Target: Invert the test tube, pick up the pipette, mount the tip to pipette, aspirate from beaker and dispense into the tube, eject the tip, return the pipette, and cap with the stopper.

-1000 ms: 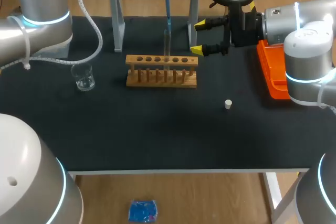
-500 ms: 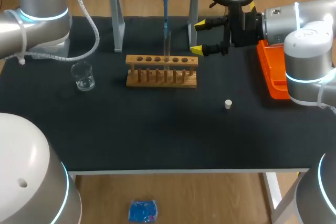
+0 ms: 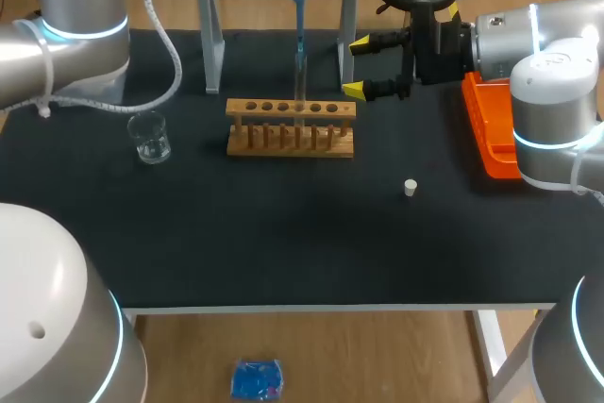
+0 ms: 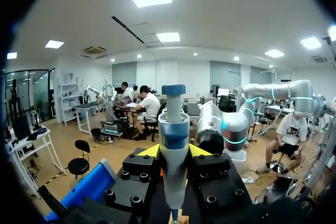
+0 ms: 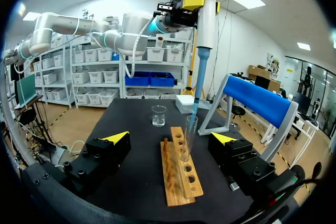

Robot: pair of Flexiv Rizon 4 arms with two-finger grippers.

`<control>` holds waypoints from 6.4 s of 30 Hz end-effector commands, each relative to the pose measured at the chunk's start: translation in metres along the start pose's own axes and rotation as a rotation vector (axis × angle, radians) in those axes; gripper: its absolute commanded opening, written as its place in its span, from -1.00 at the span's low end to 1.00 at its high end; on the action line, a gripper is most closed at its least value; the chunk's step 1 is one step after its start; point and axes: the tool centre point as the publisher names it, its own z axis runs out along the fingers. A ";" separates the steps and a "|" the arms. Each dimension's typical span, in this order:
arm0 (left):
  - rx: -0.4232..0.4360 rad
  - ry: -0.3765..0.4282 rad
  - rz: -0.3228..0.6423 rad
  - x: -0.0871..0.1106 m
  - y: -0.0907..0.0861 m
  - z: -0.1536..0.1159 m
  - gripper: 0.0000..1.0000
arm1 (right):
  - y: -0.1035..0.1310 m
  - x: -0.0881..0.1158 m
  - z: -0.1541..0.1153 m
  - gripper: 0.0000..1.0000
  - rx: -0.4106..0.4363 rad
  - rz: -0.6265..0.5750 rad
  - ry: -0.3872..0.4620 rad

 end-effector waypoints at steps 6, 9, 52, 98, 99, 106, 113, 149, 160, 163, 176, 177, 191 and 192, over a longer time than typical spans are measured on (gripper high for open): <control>0.015 -0.008 -0.006 -0.002 0.008 0.001 -1.00 | 0.000 0.001 0.000 1.00 -0.001 -0.001 -0.002; 0.017 -0.004 -0.005 -0.002 0.010 0.002 -1.00 | 0.000 0.001 0.000 1.00 -0.001 -0.001 -0.002; 0.010 -0.022 -0.019 -0.002 0.028 0.003 -1.00 | 0.000 0.001 0.000 1.00 -0.001 -0.001 -0.002; 0.009 -0.015 -0.031 -0.005 0.037 0.006 -1.00 | 0.000 0.001 0.000 1.00 -0.001 -0.001 -0.002; 0.009 -0.016 -0.031 -0.005 0.037 0.006 -1.00 | 0.000 0.001 0.000 1.00 -0.001 -0.001 -0.002; 0.003 -0.027 -0.036 -0.005 0.038 0.005 -1.00 | 0.000 0.001 0.000 1.00 -0.001 -0.001 -0.002; 0.003 -0.027 -0.036 -0.005 0.038 0.005 -1.00 | 0.000 0.001 0.000 1.00 -0.001 -0.001 -0.002; 0.003 -0.027 -0.036 -0.005 0.038 0.005 -1.00 | 0.213 -0.044 -0.096 1.00 0.185 -0.098 -0.246; 0.003 -0.027 -0.036 -0.005 0.038 0.005 -1.00 | 0.213 -0.044 -0.096 1.00 0.185 -0.098 -0.246; 0.003 -0.027 -0.036 -0.005 0.038 0.005 -1.00 | 0.213 -0.044 -0.096 1.00 0.185 -0.098 -0.246; 0.003 -0.027 -0.036 -0.005 0.038 0.005 -1.00 | 0.232 -0.051 -0.062 1.00 0.205 -0.057 -0.190; 0.003 -0.027 -0.036 -0.005 0.038 0.005 -1.00 | 0.233 -0.052 -0.058 1.00 0.213 -0.057 -0.190; 0.003 -0.027 -0.036 -0.005 0.038 0.005 -1.00 | 0.245 -0.064 -0.017 -1.00 0.261 0.047 -0.176; 0.003 -0.027 -0.036 -0.005 0.038 0.005 -1.00 | 0.245 -0.065 -0.015 -1.00 0.258 0.059 -0.168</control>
